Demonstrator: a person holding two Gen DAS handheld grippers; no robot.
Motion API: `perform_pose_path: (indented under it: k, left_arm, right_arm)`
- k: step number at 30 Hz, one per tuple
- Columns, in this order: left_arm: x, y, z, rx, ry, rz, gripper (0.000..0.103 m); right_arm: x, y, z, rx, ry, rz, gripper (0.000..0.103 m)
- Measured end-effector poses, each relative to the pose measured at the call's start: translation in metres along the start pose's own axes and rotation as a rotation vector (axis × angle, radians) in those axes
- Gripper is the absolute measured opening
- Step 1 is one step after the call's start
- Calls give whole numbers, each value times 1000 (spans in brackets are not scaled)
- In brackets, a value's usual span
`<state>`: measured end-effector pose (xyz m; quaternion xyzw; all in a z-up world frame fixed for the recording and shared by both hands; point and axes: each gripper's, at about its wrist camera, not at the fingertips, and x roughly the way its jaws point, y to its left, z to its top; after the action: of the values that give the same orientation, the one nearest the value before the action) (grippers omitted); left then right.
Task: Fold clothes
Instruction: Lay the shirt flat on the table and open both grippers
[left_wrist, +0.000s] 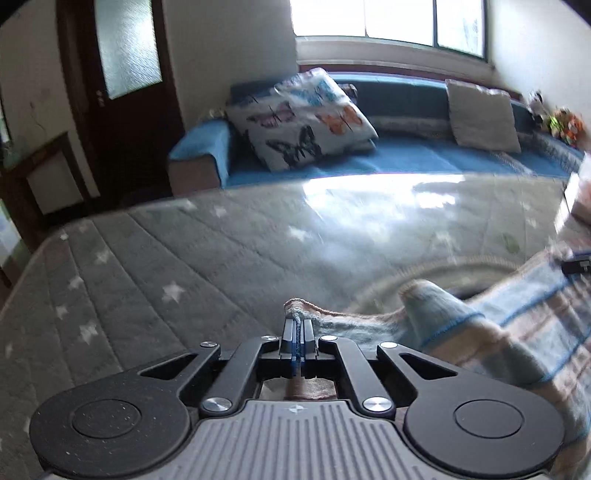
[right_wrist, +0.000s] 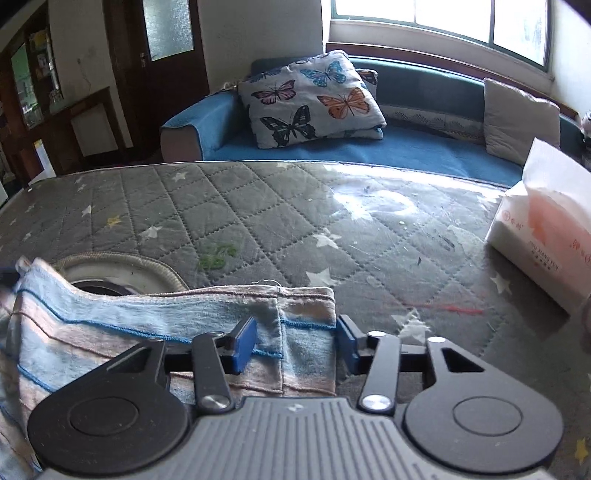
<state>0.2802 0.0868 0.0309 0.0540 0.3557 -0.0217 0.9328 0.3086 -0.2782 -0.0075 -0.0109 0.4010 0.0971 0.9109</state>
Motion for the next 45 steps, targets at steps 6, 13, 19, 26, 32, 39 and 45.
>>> perform_pose_path:
  k: [6,13,19,26,32,39,45]
  left_arm:
    - [-16,12,12,-11,-121,49,2]
    - [21,7,23,-13,-75,107,2]
    - [38,5,19,12,-7,172,8]
    - [-1,0,0,43,-21,169,57]
    - [-39,-24,-36,128,-20,130,69]
    - [-93,-61,-92,223,-41,35,74]
    - [-130,-90,-130,257,-78,-39,79]
  right_arm:
    - [-19,-5,10,0,-101,-36,6]
    - [-11,-20,19,43,-143,-100,7]
    - [10,-24,11,40,-59,-109,17]
    - [-23,-2,-4,-30,-12,-42,45]
    - [-59,38,-38,-119,36,45,59]
    - [-104,89,-99,-258,73,143,66]
    - [-141,125,-145,-388,39,181,74]
